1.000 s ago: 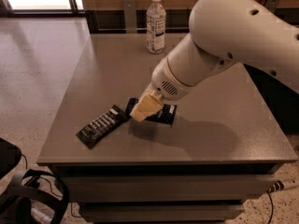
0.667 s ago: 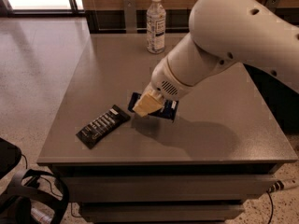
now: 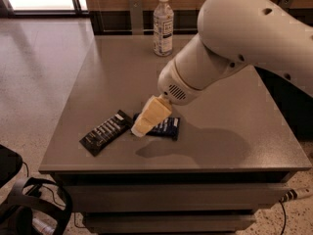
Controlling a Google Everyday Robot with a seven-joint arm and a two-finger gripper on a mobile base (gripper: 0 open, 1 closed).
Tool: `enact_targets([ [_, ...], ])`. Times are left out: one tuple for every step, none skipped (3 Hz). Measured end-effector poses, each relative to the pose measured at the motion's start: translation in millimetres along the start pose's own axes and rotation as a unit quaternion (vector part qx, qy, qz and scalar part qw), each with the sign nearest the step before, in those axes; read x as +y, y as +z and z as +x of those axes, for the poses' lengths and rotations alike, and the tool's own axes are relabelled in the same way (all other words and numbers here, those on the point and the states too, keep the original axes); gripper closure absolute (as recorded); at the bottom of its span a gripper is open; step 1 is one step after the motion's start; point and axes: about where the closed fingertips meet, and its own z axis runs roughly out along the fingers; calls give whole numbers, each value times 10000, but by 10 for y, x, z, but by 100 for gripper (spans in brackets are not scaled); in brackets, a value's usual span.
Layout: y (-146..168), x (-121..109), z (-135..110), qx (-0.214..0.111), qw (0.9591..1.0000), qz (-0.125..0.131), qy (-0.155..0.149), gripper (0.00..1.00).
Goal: Move rxbar blueberry near rxbar chocolate
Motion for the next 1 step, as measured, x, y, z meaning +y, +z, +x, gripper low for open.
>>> enact_targets([
  [0,0,0,0,10000,0,-1,0],
])
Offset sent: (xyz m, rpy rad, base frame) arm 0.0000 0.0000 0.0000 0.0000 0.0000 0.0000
